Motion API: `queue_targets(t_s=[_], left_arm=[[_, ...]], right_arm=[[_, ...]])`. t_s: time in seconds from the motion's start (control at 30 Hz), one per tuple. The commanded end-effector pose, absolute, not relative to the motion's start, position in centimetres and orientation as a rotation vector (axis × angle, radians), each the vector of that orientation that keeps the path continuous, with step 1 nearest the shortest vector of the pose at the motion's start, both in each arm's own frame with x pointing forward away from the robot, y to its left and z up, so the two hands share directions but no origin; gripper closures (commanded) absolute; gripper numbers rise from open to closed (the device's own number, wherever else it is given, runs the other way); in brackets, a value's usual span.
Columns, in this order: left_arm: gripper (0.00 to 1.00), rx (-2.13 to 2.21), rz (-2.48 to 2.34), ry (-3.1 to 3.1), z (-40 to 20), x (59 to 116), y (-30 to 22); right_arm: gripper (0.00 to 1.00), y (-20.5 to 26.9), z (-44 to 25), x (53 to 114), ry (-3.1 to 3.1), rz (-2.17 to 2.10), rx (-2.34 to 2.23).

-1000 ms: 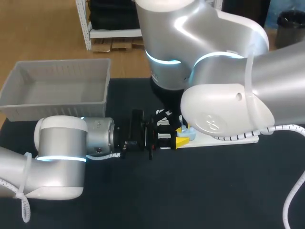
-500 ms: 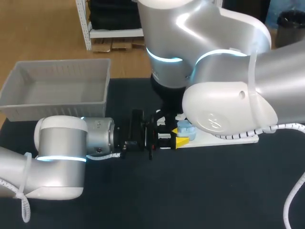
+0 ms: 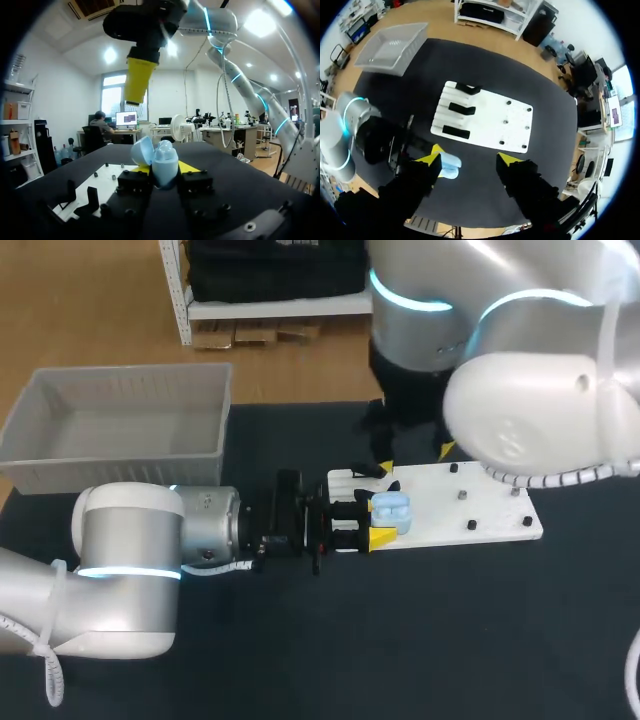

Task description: Pick up each earbud case from the left stands, insert the matching earbuds, close the lid, and place the case in the box.

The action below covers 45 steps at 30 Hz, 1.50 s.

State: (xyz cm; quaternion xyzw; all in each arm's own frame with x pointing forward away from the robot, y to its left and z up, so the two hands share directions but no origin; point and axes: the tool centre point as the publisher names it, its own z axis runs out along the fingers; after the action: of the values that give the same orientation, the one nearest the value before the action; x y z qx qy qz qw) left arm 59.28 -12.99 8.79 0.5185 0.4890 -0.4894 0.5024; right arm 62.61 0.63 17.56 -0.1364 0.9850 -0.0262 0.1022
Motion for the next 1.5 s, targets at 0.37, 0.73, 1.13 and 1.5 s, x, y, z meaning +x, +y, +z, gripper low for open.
queue_targets(t_s=[0.37, 0.73, 1.13, 1.5], left_arm=[[1.0, 1.253, -1.185, 1.18, 8.8, 59.3, -13.0], [1.0, 1.253, -1.185, 1.18, 8.8, 59.3, -13.0], [1.0, 1.253, -1.185, 1.18, 8.8, 59.3, -13.0], [1.0, 1.253, -1.185, 1.18, 8.8, 59.3, -13.0]], right_arm=[[0.04, -1.1, 14.8, 65.3, 2.945, -0.039, -0.309], [0.11, -1.8, 12.5, 65.2, 2.99, -0.055, -0.284], [0.09, -1.8, 12.0, 63.2, 3.025, -0.063, -0.316], [0.06, -1.5, 12.5, 61.6, 3.029, -0.057, -0.351]])
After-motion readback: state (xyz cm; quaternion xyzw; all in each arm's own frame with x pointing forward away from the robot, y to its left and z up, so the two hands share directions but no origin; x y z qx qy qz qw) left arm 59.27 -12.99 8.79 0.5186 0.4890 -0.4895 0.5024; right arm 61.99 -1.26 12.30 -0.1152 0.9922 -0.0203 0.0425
